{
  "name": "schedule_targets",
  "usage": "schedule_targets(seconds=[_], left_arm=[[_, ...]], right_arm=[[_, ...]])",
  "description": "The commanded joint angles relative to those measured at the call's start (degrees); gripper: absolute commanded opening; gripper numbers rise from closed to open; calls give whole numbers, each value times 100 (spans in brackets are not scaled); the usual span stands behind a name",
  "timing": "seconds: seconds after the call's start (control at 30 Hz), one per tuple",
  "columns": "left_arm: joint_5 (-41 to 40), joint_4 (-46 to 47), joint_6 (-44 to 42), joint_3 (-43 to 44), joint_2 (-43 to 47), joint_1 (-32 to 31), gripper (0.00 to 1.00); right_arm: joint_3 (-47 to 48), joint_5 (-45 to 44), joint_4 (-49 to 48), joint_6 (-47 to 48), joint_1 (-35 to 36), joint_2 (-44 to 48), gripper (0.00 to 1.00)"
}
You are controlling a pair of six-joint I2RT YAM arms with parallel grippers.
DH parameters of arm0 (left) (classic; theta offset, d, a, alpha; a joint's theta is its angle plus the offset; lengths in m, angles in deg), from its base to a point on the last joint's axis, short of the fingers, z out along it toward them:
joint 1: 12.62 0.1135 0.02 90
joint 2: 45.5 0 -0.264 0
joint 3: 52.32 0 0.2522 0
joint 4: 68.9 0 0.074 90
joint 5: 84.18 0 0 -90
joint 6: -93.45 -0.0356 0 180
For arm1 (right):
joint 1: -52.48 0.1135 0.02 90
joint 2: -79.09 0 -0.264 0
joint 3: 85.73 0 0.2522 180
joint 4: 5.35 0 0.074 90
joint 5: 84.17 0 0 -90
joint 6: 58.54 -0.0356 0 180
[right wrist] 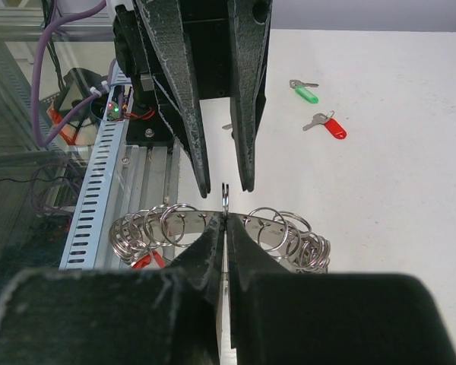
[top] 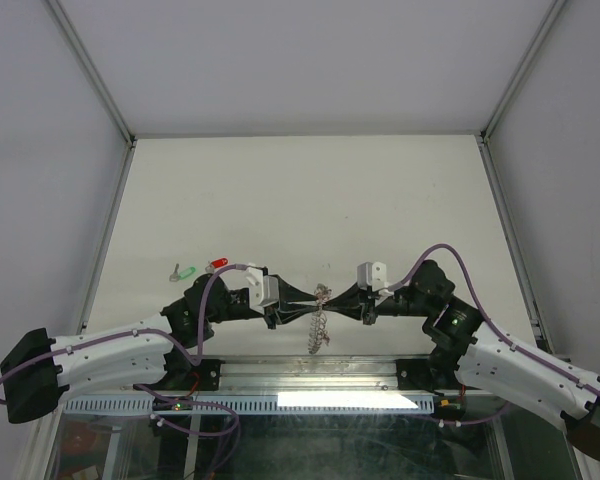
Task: Put the keys on the keyring
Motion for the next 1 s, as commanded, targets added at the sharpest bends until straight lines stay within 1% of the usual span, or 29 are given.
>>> schedule_targets(seconds=[0.0,0.23,0.37,0.53,0.63,0.77,0.9,0.93,0.97], left_arm=[[162,119,-43,215,12,74,23],[314,139,-51,297,-200,77,23],[342,146,-69,334,-274,81,21],[359,139,-95,382,-315,81,16],[360,105,-134,424,-356,81,10],[347,27,-208,473,-404,81,0],[232,-258,-385,589,-429,81,0],[204,-363,-443,628,-418,81,0],[185,-507,-508,673,-409,85,0]], right_arm=[[373,49,-309,83,26,77,0],[394,45,-310,83,29,77,0],[388,51,-311,83,29,65,0],[366,77,-298,81,37,36,0],[378,96,-282,91,37,20,0],[392,114,-252,109,36,11,0],[438,134,-120,144,46,-6,0],[479,133,-13,183,46,-11,1],[531,121,120,239,46,-21,4]])
